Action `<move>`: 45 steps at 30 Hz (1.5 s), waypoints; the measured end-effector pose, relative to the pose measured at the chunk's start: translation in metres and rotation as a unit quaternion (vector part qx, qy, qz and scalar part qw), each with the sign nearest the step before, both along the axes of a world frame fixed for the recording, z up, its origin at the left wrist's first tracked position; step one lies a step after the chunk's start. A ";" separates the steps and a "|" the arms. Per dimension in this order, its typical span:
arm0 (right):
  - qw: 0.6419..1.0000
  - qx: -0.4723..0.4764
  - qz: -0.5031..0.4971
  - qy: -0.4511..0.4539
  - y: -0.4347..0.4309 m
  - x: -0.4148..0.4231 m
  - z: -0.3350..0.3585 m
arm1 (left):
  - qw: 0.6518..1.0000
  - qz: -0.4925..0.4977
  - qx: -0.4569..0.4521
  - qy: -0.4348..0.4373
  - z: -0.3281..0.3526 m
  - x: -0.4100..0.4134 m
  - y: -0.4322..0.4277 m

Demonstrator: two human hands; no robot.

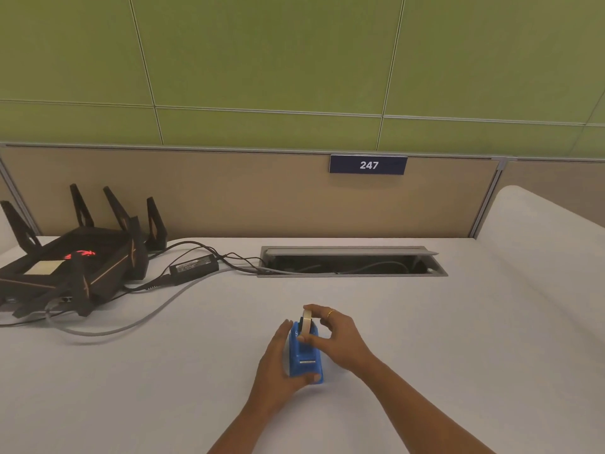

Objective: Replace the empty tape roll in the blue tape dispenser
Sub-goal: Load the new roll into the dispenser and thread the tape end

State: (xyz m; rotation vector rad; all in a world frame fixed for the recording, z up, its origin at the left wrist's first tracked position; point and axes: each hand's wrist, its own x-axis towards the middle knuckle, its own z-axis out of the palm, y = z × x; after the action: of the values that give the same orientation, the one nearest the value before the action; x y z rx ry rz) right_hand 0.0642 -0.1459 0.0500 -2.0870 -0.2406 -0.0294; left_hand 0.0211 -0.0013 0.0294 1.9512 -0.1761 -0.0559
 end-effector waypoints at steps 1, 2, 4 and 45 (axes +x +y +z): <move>1.000 -0.010 0.005 0.000 0.000 0.002 -0.001 | 1.000 -0.006 0.004 -0.003 0.002 0.003 -0.003; 1.000 -0.020 0.010 0.000 -0.001 0.004 -0.002 | 1.000 -0.013 -0.001 -0.004 0.003 0.007 -0.006; 0.999 -0.033 0.016 0.004 -0.002 0.007 -0.004 | 1.000 -0.022 -0.021 -0.002 0.003 0.011 -0.009; 0.991 -0.087 0.070 0.069 -0.005 0.019 0.002 | 0.996 -0.040 0.060 -0.050 -0.017 0.015 -0.006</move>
State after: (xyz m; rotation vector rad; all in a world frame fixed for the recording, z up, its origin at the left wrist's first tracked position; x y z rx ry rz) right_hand 0.0833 -0.1505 0.0519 -2.2283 -0.3136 0.2257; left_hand 0.0359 -0.0072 0.0124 2.0685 -0.3232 -0.0218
